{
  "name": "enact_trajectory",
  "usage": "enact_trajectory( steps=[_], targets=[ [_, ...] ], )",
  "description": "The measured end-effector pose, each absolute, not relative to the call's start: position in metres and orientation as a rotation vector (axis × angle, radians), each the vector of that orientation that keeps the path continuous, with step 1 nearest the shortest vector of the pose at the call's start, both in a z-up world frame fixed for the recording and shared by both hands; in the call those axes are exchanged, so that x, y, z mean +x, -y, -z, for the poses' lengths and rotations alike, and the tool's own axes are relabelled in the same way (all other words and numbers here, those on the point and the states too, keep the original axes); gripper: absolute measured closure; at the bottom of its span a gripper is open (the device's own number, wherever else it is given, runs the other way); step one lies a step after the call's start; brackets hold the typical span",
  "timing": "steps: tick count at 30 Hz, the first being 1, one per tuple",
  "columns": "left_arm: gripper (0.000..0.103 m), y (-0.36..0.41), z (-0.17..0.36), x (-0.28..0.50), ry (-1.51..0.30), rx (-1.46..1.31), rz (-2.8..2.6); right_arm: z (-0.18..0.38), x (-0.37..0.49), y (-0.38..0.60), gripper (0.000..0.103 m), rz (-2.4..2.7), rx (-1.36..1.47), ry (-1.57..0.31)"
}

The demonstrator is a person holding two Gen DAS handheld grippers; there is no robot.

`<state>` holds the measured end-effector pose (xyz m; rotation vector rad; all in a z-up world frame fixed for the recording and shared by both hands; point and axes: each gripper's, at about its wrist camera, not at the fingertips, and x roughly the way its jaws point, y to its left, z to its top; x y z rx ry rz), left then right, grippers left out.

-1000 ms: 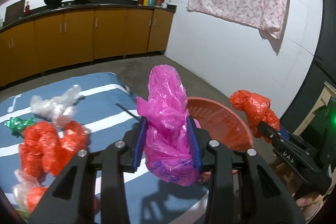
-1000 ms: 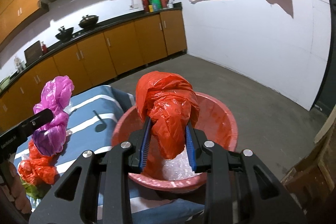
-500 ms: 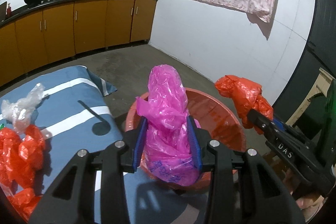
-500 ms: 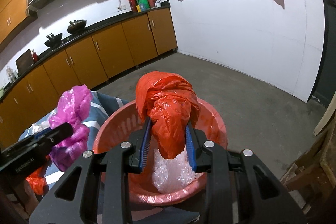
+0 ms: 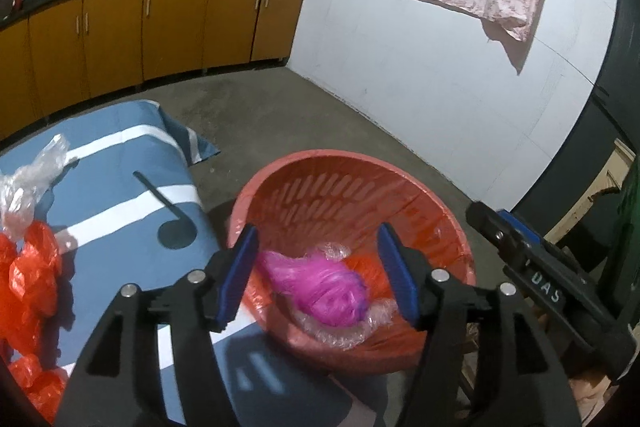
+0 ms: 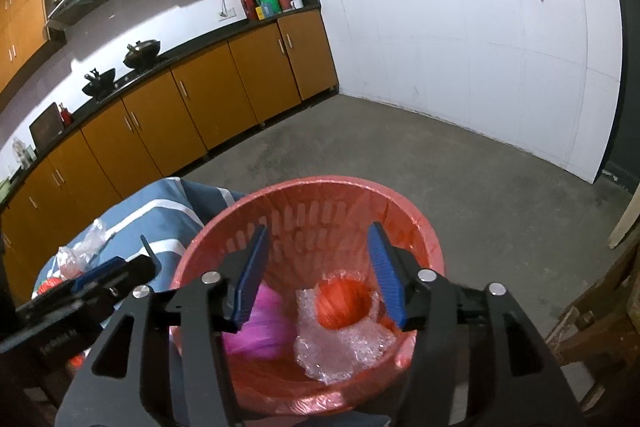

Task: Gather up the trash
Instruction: 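Open both tools to drop the red and pink bags into the basket, then return both tools to the table and grasp a red bag with the right tool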

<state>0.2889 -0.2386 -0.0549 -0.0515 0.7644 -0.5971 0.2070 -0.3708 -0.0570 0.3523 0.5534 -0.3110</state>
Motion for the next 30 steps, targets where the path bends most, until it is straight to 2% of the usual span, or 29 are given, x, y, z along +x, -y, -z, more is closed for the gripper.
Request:
enact_trajectory(
  steps=[4, 12, 24, 30],
  targets=[
    [0.034, 0.218, 0.044, 0.279, -0.735, -0.068, 0.556, 0.057, 0.199, 0.369, 0.041, 0.329, 0.333, -0.560],
    [0.027, 0.165, 0.017, 0.240, -0.650, -0.042, 0.450, 0.051, 0.181, 0.346, 0.041, 0.297, 0.290, -0.562],
    [0.024, 0.060, -0.016, 0.179, -0.527, -0.055, 0.254, 0.027, 0.171, 0.254, 0.041, 0.083, 0.191, -0.547],
    [0.024, -0.012, -0.012, 0.150, -0.487, -0.036, 0.076, 0.021, 0.171, 0.195, 0.041, -0.074, 0.141, -0.557]
  ],
)
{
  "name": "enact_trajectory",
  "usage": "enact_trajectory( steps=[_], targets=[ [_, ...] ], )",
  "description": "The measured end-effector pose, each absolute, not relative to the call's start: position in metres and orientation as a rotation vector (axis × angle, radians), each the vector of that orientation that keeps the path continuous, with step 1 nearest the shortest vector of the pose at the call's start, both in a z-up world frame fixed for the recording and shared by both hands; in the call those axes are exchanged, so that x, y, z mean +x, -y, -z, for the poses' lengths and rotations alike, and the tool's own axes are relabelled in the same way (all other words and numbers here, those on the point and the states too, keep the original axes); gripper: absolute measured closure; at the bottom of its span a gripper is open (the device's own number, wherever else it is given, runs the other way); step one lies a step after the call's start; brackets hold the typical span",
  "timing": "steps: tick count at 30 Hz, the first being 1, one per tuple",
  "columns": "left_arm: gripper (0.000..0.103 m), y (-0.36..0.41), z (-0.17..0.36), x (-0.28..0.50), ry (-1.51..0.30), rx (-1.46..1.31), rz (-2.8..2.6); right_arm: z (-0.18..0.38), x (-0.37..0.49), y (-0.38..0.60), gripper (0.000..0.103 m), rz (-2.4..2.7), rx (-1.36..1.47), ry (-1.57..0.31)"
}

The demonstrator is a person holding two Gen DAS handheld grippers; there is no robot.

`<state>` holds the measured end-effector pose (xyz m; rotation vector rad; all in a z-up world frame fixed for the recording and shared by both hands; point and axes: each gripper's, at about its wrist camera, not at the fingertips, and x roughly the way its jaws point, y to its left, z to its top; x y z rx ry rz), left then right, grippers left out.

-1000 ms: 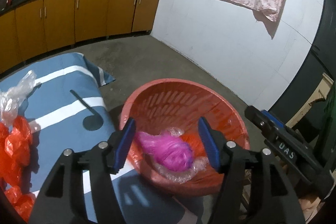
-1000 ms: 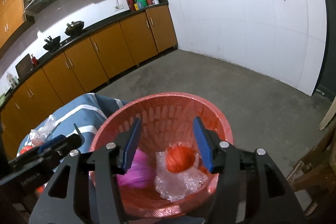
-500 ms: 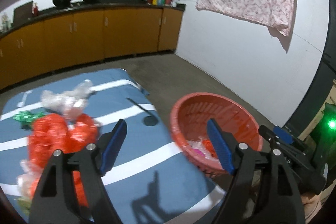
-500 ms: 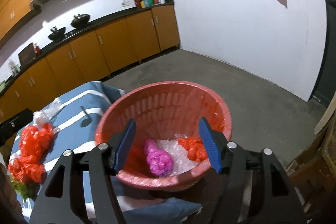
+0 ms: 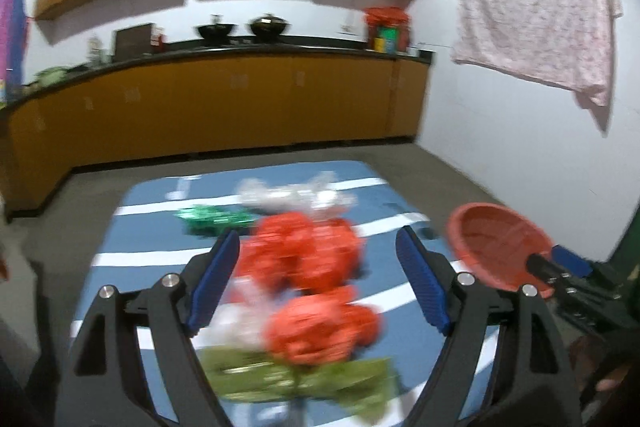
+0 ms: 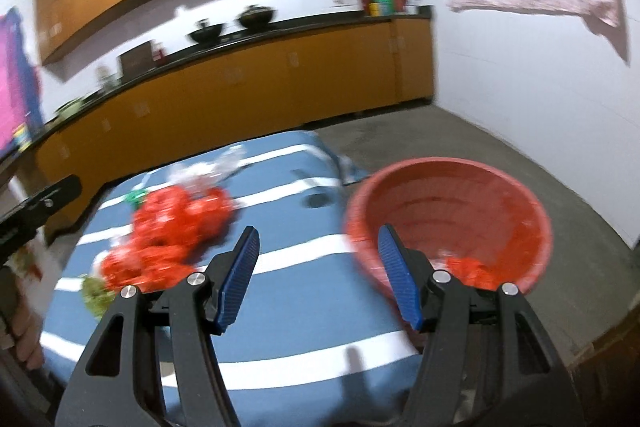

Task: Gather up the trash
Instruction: 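Return both tools to the table and grasp a red bag with the right tool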

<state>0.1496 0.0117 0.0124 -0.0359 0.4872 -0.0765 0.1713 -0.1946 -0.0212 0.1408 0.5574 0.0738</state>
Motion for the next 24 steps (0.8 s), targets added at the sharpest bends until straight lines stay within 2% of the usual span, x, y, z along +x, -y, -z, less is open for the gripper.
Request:
enact_trajectory(
  steps=[12, 24],
  targets=[
    [0.024, -0.114, 0.021, 0.111, -0.552, -0.114, -0.155, 0.033, 0.165, 0.094, 0.042, -0.306, 0.039, -0.617],
    [0.024, -0.140, 0.030, 0.094, -0.565, -0.140, -0.201, 0.045, 0.169, 0.057, 0.043, -0.303, -0.004, -0.645]
  ],
)
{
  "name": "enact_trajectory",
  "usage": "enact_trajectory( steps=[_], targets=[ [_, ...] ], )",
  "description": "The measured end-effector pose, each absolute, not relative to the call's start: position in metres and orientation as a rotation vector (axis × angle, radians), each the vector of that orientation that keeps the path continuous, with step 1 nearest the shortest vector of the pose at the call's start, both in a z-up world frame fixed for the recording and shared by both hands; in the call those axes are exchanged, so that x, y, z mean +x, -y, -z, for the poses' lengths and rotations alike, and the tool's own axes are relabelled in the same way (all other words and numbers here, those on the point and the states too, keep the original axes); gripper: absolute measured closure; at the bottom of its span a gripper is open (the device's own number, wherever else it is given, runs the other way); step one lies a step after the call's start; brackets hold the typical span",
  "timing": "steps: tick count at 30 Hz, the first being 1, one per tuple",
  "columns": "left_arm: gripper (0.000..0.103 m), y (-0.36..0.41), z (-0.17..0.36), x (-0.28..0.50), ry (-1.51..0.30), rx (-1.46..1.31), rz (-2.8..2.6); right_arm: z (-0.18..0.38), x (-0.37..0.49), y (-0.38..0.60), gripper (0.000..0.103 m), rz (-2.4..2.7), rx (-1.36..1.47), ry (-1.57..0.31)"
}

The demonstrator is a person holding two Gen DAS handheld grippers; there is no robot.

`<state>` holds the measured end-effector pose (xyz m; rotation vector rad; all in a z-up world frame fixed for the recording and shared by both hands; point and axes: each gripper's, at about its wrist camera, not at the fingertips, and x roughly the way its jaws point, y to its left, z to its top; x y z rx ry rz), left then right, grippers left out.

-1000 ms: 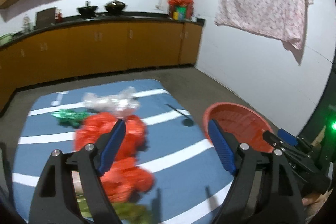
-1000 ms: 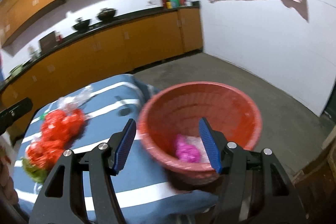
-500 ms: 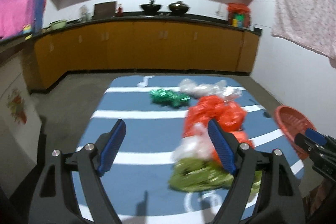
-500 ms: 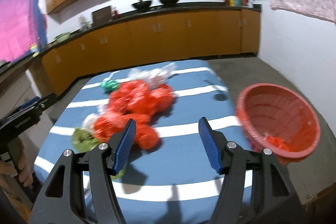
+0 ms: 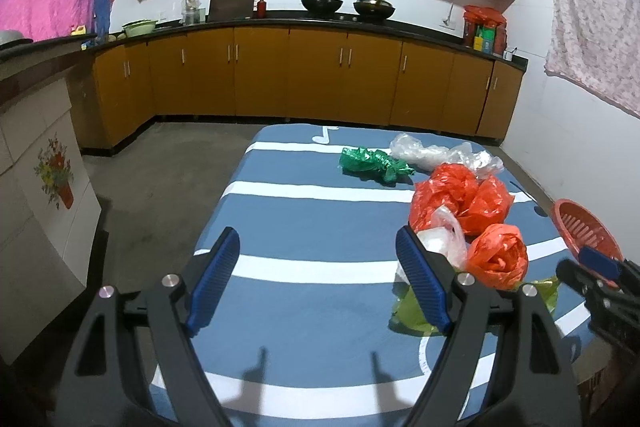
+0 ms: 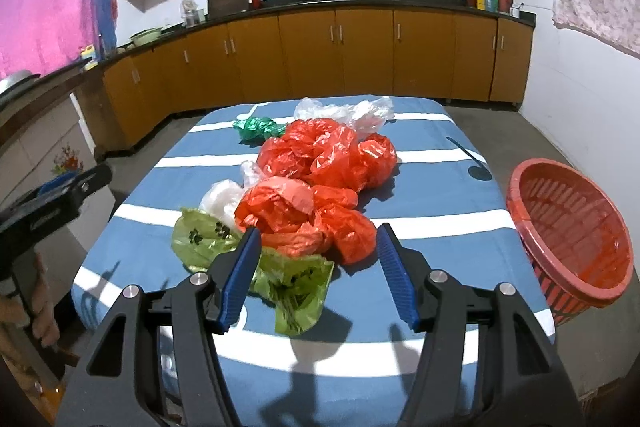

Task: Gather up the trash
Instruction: 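Return both tools to the table and grasp a red bag with the right tool, then lower the left tool toward the green bags while the right holds the red bag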

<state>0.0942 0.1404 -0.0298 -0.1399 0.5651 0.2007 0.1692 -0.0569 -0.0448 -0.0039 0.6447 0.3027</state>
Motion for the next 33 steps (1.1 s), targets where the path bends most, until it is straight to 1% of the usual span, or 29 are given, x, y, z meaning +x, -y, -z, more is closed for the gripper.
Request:
enact_trajectory(
  steps=[11, 12, 13, 14, 15, 17, 18, 19, 21, 23, 33],
  targets=[
    [0.024, -0.158, 0.035, 0.083, -0.571, -0.163, -0.229, 0.059, 0.213, 0.014, 0.043, -0.305, -0.046, -0.697],
    [0.024, -0.158, 0.035, 0.083, -0.572, -0.164, -0.231, 0.062, 0.216, 0.012, 0.044, -0.304, -0.050, -0.705],
    [0.024, -0.160, 0.036, 0.082, -0.573, -0.165, -0.232, 0.064, 0.218, 0.011, 0.054, -0.306, -0.055, -0.712],
    [0.024, -0.161, 0.036, 0.082, -0.574, -0.166, -0.233, 0.066, 0.220, 0.010, 0.060, -0.316, -0.060, -0.726],
    [0.024, -0.162, 0.037, 0.082, -0.577, -0.168, -0.233, 0.068, 0.220, 0.010, 0.070, -0.320, -0.064, -0.732],
    [0.024, -0.161, 0.039, 0.083, -0.583, -0.174, -0.228, 0.068, 0.219, 0.009, 0.083, -0.323, -0.071, -0.735],
    [0.024, -0.160, 0.040, 0.085, -0.586, -0.177, -0.223, 0.068, 0.217, 0.010, 0.086, -0.322, -0.073, -0.731],
    [0.024, -0.159, 0.041, 0.085, -0.589, -0.178, -0.218, 0.066, 0.216, 0.010, 0.091, -0.320, -0.074, -0.727],
    [0.024, -0.155, 0.043, 0.086, -0.594, -0.179, -0.206, 0.063, 0.213, 0.013, 0.094, -0.320, -0.066, -0.714],
    [0.024, -0.148, 0.044, 0.088, -0.597, -0.173, -0.185, 0.059, 0.213, 0.017, 0.096, -0.316, -0.053, -0.702],
    [0.025, -0.106, 0.046, 0.099, -0.609, -0.136, -0.076, 0.024, 0.198, 0.055, 0.096, -0.285, 0.020, -0.599]
  ],
)
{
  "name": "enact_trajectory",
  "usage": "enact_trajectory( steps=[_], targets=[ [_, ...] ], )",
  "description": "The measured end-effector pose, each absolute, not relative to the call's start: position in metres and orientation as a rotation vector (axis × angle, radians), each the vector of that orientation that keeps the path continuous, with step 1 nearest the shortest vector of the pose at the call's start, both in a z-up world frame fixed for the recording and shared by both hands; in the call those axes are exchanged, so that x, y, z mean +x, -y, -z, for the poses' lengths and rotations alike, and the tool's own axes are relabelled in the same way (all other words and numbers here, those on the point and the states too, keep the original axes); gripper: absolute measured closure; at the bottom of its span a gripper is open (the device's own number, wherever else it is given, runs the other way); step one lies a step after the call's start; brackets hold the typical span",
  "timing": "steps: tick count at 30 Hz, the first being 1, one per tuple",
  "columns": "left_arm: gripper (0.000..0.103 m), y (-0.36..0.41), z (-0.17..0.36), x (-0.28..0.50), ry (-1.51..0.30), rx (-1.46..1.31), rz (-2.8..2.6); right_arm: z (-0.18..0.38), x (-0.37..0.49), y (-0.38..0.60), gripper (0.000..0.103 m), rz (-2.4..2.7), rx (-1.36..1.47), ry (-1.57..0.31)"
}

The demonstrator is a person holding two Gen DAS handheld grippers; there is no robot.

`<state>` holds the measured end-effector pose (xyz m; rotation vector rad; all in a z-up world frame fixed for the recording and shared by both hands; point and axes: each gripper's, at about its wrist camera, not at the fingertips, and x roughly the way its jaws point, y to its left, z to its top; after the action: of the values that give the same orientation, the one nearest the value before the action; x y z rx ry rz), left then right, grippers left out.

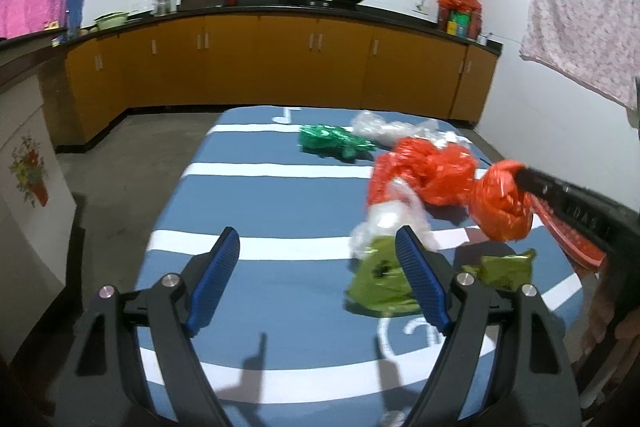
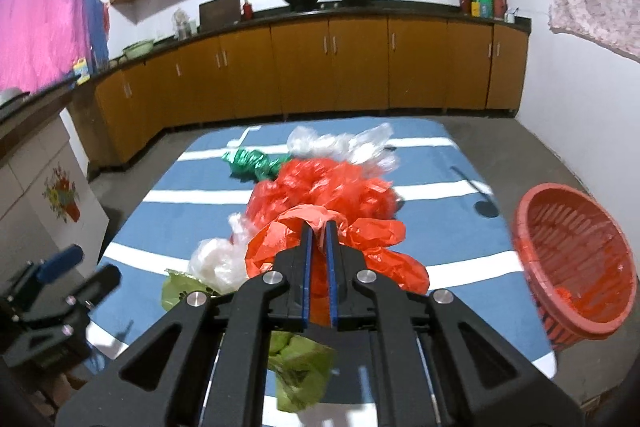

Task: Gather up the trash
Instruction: 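Lower the left tool toward the green bags while the right holds the red bag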

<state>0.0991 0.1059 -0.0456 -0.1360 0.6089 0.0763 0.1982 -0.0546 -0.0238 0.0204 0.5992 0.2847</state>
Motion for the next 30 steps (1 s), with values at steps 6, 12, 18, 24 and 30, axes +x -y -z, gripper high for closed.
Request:
enact_trajectory(
  steps=[6, 12, 18, 24, 30],
  targets=[
    [0.025, -0.076, 0.047, 0.105, -0.618, -0.113, -0.001, 0.016, 0.190, 0.078, 0.096, -0.253, 0.055, -0.571],
    [0.027, -0.045, 0.049, 0.111, -0.636, -0.131, 0.102, 0.014, 0.180, 0.110, 0.096, -0.184, 0.063, -0.553],
    [0.037, -0.015, 0.056, 0.120, -0.676, -0.129, 0.192, 0.017, 0.175, 0.148, 0.096, -0.098, 0.083, -0.555],
    [0.036, 0.008, 0.060, 0.125, -0.700, -0.119, 0.228, 0.025, 0.166, 0.169, 0.096, -0.054, 0.098, -0.568],
    [0.037, 0.022, 0.064, 0.134, -0.725, -0.093, 0.215, 0.028, 0.158, 0.174, 0.096, -0.046, 0.103, -0.570]
  ],
)
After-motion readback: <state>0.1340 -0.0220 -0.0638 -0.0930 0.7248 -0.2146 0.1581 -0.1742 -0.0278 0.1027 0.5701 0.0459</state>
